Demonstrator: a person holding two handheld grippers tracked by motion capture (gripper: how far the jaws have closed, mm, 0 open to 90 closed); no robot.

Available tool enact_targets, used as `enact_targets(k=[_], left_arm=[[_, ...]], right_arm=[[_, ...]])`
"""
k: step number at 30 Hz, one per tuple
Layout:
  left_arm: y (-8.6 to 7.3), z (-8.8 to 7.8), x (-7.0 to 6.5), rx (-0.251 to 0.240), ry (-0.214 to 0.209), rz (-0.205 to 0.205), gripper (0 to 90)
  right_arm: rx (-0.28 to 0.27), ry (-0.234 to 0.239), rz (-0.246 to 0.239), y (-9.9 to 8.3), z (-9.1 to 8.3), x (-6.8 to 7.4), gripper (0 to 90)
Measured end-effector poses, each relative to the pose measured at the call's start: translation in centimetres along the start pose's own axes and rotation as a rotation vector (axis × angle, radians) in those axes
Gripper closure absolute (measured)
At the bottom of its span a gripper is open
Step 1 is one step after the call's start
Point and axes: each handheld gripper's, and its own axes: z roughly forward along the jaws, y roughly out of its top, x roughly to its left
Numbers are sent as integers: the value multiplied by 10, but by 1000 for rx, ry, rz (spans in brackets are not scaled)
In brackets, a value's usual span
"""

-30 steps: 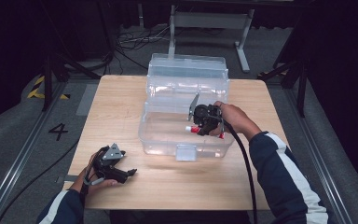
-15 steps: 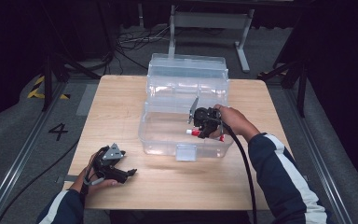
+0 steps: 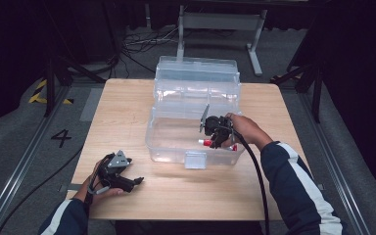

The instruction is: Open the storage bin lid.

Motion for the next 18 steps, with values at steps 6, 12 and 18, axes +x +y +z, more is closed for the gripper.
enact_targets(k=[6, 12, 18], left_arm=[[0, 0, 0, 1, 0, 0, 144], [0, 0, 0, 0, 0, 0, 144], [0, 0, 0, -2, 0, -1, 144]], right_arm=[[24, 19, -7, -2, 4, 0, 710], [20, 24, 6, -3, 5, 0, 709], [21, 29, 12, -3, 5, -1, 695]])
